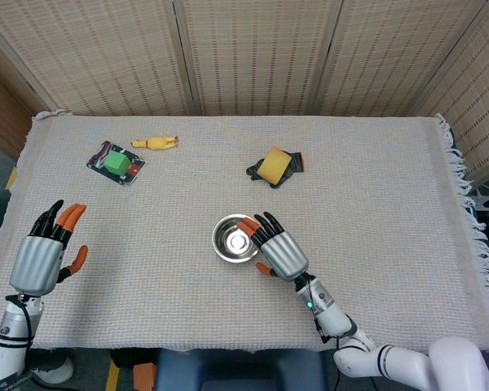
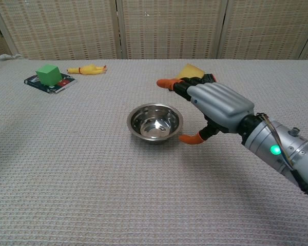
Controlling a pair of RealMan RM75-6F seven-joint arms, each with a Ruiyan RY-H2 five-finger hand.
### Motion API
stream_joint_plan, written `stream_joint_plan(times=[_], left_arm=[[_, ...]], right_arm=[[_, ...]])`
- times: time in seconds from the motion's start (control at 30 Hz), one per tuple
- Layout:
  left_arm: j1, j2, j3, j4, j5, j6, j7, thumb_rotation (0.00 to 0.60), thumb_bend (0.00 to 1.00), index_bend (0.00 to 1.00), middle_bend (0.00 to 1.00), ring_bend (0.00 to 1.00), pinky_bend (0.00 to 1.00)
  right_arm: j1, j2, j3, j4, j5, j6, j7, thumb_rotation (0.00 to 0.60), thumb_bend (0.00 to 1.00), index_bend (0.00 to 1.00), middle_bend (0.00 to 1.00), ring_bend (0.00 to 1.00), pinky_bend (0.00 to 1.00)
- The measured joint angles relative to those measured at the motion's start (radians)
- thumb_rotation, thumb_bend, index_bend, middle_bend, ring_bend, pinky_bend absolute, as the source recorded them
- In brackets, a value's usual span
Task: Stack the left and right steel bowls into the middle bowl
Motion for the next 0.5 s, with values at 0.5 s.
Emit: stream_joint_plan(times=[0.5], left_arm=[[0.202,0.031,0.155,0.096,0.026,0.082,-0.157,0.600,0.42,0.10,0.08,0.00,0.15]], right_arm=[[-0.487,0.592,-0.242,-0.534,0.063,0.419,-0.312,0.600,0.11,0.00,0.00,0.00,0.00]])
